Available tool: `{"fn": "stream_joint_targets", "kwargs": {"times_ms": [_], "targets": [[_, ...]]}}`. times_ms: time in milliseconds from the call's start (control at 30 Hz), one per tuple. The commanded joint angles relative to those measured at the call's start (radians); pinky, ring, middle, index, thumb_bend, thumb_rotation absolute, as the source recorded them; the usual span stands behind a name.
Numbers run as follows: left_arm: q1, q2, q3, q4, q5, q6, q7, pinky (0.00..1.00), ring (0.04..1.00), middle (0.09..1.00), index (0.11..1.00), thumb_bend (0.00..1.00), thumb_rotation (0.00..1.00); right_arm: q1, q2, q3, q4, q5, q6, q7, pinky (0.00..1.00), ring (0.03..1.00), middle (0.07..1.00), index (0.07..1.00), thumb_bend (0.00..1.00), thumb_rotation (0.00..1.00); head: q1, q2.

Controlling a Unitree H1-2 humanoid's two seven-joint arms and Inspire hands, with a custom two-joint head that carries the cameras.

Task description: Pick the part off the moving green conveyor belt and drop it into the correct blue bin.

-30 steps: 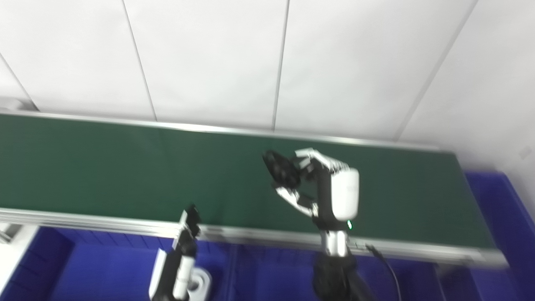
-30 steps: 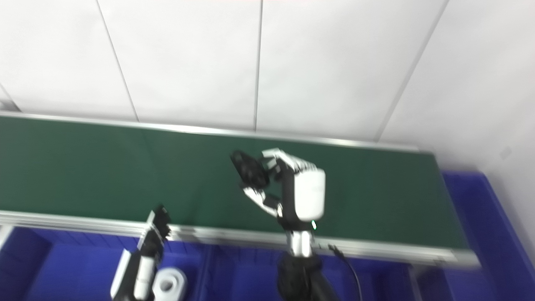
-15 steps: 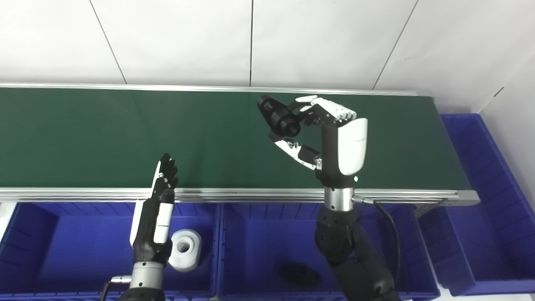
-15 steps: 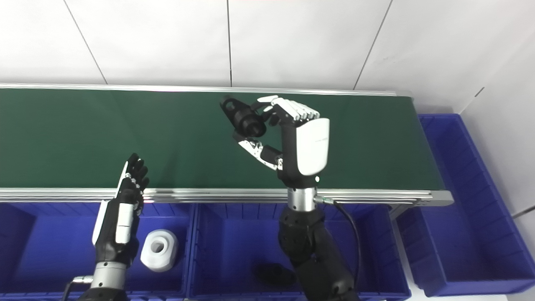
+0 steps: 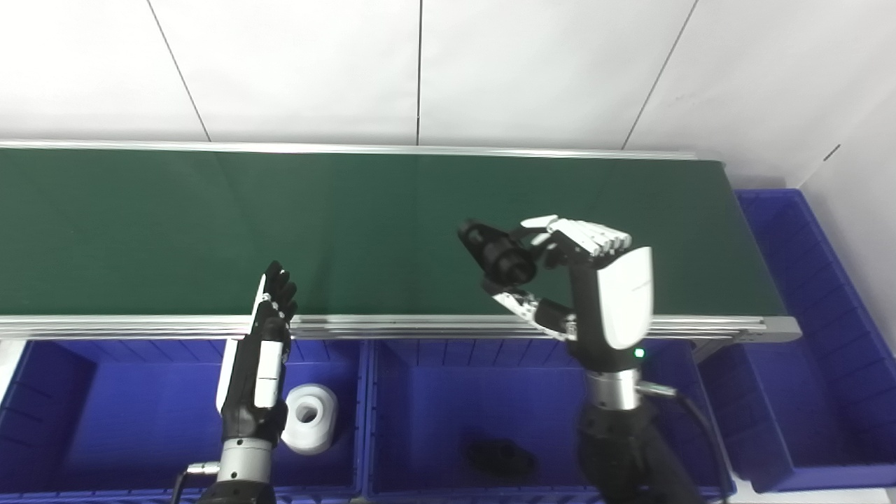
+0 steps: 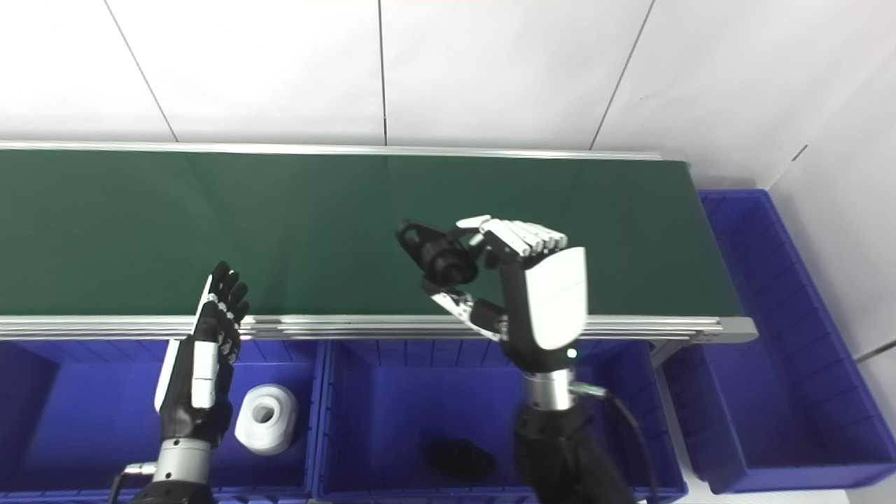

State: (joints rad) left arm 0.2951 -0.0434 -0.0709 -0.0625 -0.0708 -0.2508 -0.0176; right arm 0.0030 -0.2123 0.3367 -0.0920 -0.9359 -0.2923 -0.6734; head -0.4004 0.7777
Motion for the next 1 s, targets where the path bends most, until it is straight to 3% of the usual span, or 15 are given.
{"fn": "stream_joint_targets", "kwargs": {"times_ms": [0,367,600,633,900,967], "targets": [[-0.014,0.005,0.003,-0.012,-0.002,-0.045,-0.013,1.00,0.992,1.000,1.000,0.63,0.95,-0.001,-0.023,-0.010,-0.050,0.008,-0.063,0.016,0.14,0.188,0.286,0.484,0.51,0.14,0.000,0.003],[-0.009,0.011,0.005,-0.029,0.007,-0.031,-0.009,1.00,0.995,1.000,1.000,0.61,0.95,0.107,-0.149,-0.034,-0.117,0.032,-0.167,0.098,0.17,0.219,0.330,0.486,0.51,0.13,-0.002,0.006],[-0.013,0.018,0.009,-0.030,0.008,-0.031,-0.010,1.00,0.992,1.000,1.000,0.63,0.95,0.164,-0.238,0.035,-0.147,0.019,-0.177,0.080,0.21,0.279,0.373,0.487,0.51,0.14,0.001,0.012],[-0.013,0.020,0.009,-0.031,0.012,-0.029,-0.010,1.00,0.992,1.000,1.000,0.62,0.95,0.173,-0.247,0.039,-0.151,0.019,-0.177,0.083,0.22,0.290,0.400,0.518,0.51,0.05,0.001,0.012],[-0.009,0.035,0.007,-0.053,0.010,-0.015,-0.014,1.00,0.989,1.000,1.000,0.62,0.94,0.237,-0.258,0.048,-0.105,-0.025,-0.176,0.087,0.24,0.309,0.418,0.532,0.52,0.00,0.001,0.023],[-0.006,0.037,0.006,-0.061,0.009,-0.006,-0.014,1.00,0.991,1.000,1.000,0.62,0.94,0.248,-0.259,0.042,-0.100,-0.035,-0.099,0.220,0.27,0.333,0.422,0.533,0.52,0.00,0.001,0.027]]}}
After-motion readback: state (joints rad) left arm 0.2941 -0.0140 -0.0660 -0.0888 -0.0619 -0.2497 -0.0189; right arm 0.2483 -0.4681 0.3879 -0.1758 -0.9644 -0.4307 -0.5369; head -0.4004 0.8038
